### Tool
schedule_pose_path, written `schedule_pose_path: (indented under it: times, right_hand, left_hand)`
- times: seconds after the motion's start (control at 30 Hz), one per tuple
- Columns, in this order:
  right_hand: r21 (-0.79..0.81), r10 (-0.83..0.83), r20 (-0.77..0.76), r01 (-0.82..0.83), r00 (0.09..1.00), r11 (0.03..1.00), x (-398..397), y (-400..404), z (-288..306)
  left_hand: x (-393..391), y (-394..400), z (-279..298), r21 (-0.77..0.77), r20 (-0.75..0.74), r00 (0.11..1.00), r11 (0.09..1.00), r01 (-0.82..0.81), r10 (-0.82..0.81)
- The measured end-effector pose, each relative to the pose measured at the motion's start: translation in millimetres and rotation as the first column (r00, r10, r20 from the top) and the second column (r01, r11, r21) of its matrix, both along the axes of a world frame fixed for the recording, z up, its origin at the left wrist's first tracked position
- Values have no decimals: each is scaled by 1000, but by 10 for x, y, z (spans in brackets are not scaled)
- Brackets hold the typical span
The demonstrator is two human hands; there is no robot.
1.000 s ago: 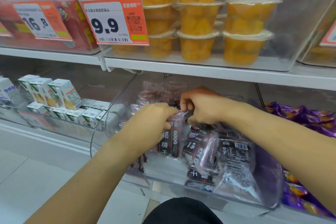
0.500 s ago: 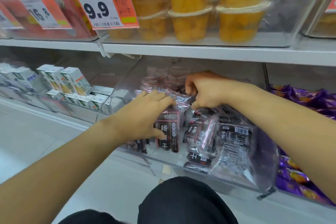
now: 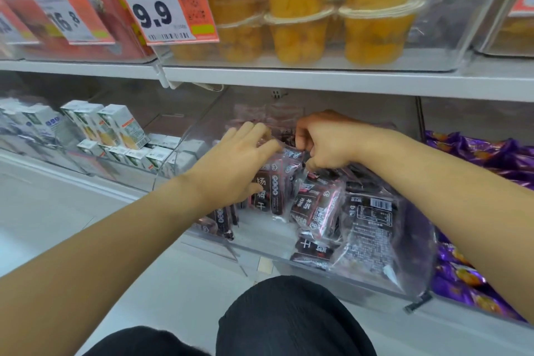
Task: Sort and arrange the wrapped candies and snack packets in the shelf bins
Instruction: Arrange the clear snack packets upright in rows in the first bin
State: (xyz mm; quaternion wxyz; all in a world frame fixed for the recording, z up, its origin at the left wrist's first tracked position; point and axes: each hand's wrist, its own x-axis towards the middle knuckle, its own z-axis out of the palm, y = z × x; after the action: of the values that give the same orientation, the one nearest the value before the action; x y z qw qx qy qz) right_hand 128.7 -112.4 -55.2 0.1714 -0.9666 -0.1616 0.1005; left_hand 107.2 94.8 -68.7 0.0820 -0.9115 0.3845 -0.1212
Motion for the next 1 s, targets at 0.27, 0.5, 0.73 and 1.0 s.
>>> schedule_pose_path:
  times: [0.27, 0.5, 0.73, 1.0]
  right_hand:
    - [-128, -94, -58, 86, 994, 988, -53, -40, 85]
    - [-95, -83, -99, 74, 992, 993, -39, -62, 87]
    - [-95, -104, -61, 98, 993, 991, -43, -70, 108]
    - [-75, -103, -88, 97, 991, 993, -71, -75, 113]
  left_hand:
    - [86, -169, 4, 241, -216, 965, 966, -95, 149]
    - [179, -155, 41, 187, -241, 964, 980, -70, 115]
    - [294, -241, 27, 65, -109, 980, 985, -162, 168]
    - [304, -143, 117, 186, -55, 978, 965, -186, 199]
